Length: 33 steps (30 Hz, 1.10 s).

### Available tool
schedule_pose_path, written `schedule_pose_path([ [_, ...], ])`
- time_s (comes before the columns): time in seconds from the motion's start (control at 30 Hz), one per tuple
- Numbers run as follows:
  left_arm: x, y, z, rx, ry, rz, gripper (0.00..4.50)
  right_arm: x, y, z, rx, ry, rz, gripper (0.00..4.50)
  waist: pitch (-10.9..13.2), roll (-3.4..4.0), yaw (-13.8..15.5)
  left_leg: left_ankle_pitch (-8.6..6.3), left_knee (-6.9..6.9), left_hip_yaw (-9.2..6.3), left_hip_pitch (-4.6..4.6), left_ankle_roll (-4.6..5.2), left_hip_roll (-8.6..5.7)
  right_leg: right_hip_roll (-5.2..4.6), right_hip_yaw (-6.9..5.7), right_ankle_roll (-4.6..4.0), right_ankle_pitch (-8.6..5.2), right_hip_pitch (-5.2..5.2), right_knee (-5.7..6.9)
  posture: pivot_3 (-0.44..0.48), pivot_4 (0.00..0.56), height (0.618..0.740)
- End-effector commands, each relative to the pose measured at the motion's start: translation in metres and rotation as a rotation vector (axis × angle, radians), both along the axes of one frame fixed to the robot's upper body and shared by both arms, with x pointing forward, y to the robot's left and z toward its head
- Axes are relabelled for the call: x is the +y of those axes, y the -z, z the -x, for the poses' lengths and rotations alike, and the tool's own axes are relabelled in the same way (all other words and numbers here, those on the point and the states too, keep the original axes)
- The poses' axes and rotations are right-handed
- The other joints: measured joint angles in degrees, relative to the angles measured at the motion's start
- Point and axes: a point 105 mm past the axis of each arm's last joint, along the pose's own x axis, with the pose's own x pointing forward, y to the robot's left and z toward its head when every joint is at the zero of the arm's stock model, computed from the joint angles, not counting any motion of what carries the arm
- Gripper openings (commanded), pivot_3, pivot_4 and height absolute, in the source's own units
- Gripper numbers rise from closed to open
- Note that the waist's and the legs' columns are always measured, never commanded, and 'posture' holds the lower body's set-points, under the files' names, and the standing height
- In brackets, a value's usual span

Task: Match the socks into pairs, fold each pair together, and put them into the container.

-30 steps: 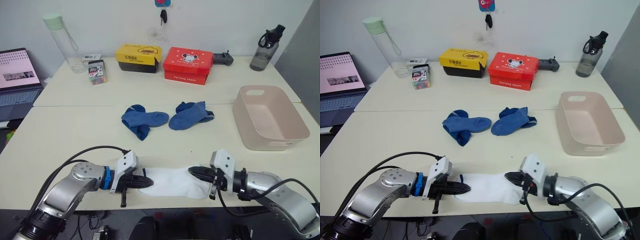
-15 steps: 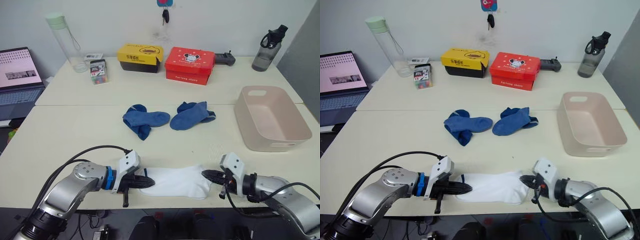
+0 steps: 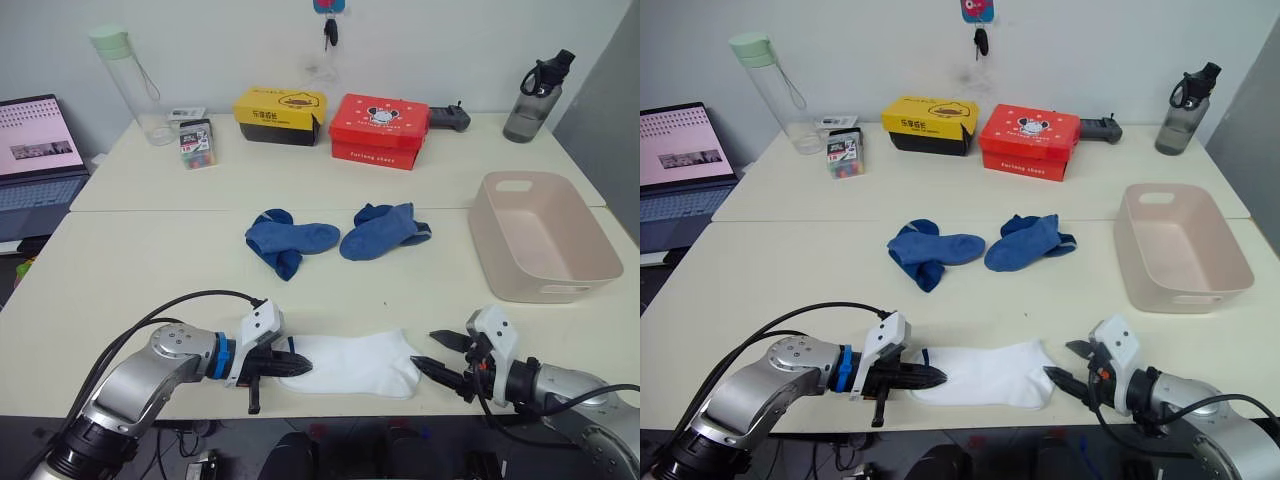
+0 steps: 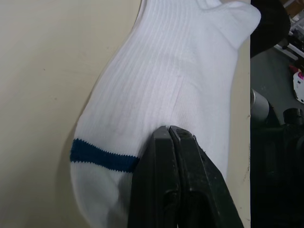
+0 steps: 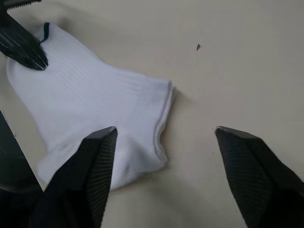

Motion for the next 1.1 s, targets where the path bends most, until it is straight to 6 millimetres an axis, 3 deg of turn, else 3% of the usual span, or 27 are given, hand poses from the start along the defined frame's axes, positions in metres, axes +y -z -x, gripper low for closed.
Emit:
schedule_pose_path([
  [0.03,-0.002,0.002,0.002,0.01,0.007,-0.009,0.0,0.007,0.006,0.004,-0.012,-0.017,0.022,3.46,0.0,0.0,-0.05,0.0,0.0,-0.01,0.0,0.01,0.0,0.0,-0.01,0.0,0.0,0.0,0.01,0.0,0.15,0.74],
  [0.07,-0.002,0.002,0.002,0.009,0.007,-0.009,0.0,0.008,0.008,0.004,-0.009,-0.019,0.029,3.46,0.0,0.0,-0.05,0.0,0.0,-0.01,0.0,0.01,0.0,0.01,-0.02,0.0,0.0,-0.01,0.01,0.0,0.15,0.74],
  [0.17,-0.001,0.002,0.002,0.008,0.003,-0.004,0.0,0.013,0.013,0.006,-0.042,-0.058,0.086,2.84,0.0,-0.01,-0.09,0.0,-0.01,0.0,-0.01,0.0,0.0,0.01,-0.01,0.0,0.0,-0.01,0.0,0.0,0.15,0.74],
  [0.43,-0.003,-0.016,-0.007,-0.05,0.009,0.039,0.0,0.016,0.004,0.005,-0.112,-0.098,0.104,0.07,0.01,-0.03,-0.09,0.05,0.0,-0.01,-0.02,-0.09,0.0,0.02,-0.02,0.0,0.0,-0.02,0.01,0.0,0.15,0.74],
  [0.57,-0.006,-0.03,-0.014,-0.101,0.029,0.064,0.0,0.003,-0.009,-0.002,-0.117,-0.044,0.072,0.03,0.02,-0.04,-0.03,0.07,0.02,-0.02,-0.04,-0.11,0.0,0.02,-0.02,0.0,0.0,-0.02,0.01,0.0,0.15,0.74],
  [0.77,-0.015,-0.026,-0.02,-0.116,0.046,0.079,0.0,-0.025,-0.025,-0.009,-0.078,0.001,0.056,0.03,0.02,-0.03,-0.05,0.08,0.02,0.01,-0.05,-0.15,0.0,0.02,-0.02,0.0,0.0,-0.01,-0.02,0.0,0.15,0.74],
  [0.93,-0.022,-0.019,-0.02,-0.112,0.066,0.095,0.0,-0.014,-0.037,0.004,-0.046,-0.113,0.051,0.03,0.03,-0.04,-0.03,0.04,0.01,0.0,-0.05,-0.06,0.02,0.04,-0.04,0.0,0.0,-0.01,0.0,0.0,0.15,0.74],
  [1.1,-0.029,-0.006,-0.019,-0.115,0.085,0.081,0.0,0.014,-0.044,0.011,-0.026,-0.189,-0.022,0.03,0.03,-0.04,-0.08,0.04,0.05,0.01,-0.03,-0.05,0.02,0.04,-0.01,0.0,0.01,0.01,0.01,0.0,0.15,0.74],
])
